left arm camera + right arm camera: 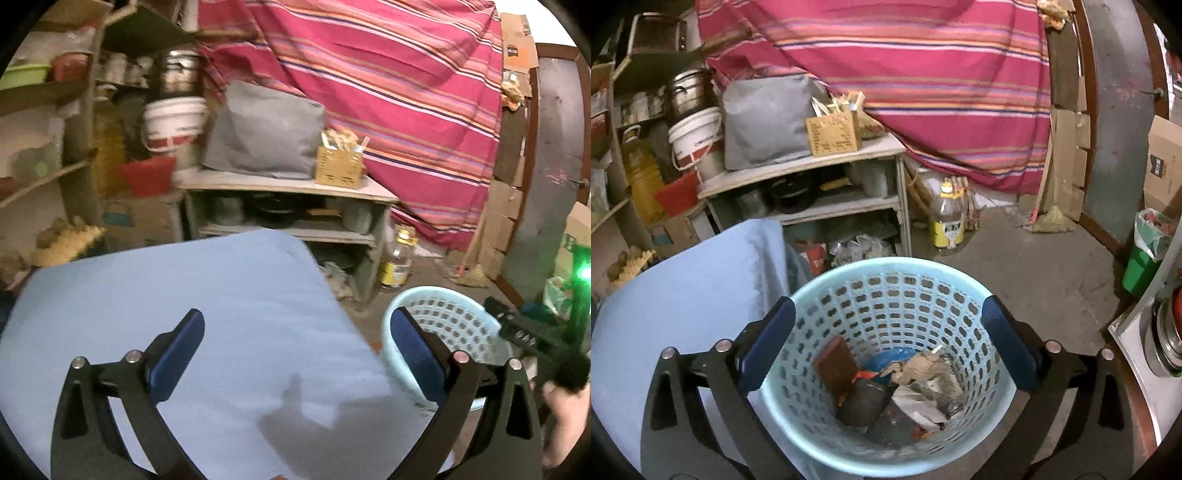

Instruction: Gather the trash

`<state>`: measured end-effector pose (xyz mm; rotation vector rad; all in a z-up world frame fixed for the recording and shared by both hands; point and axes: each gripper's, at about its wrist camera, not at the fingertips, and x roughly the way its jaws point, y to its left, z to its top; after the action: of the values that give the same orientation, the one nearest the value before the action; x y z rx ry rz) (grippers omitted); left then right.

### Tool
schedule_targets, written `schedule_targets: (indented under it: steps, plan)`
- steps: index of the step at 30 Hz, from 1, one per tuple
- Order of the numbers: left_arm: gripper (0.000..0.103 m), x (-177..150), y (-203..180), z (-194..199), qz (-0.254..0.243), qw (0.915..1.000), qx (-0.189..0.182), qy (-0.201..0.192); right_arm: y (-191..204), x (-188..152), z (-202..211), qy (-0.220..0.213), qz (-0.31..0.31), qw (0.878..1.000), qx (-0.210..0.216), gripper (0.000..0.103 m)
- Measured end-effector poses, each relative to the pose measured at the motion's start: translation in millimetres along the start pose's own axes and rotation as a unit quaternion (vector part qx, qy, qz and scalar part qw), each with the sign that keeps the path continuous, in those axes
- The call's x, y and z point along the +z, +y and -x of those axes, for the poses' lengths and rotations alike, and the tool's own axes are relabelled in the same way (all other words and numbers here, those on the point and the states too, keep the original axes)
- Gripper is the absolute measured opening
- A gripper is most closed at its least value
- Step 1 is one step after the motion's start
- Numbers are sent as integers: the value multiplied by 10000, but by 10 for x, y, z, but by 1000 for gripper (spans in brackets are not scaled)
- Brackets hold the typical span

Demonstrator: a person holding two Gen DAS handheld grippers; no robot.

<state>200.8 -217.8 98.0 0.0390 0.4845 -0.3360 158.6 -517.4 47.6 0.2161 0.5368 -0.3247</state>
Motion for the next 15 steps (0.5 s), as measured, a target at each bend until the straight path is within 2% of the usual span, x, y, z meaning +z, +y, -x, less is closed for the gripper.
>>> schedule_targets:
  steps: [6, 10, 15]
  plan:
    - [98, -212, 278, 388, 53, 9986, 470, -250, 413, -95, 442, -401, 244, 9981, 389, 99]
    - [98, -369, 468, 604, 135, 9962, 830, -203, 733, -156, 748, -837, 669, 9936, 365, 99]
    - [98, -597, 721, 887, 300, 9954, 902, -150, 1035, -351, 1045, -1112, 1025, 9858, 726, 99]
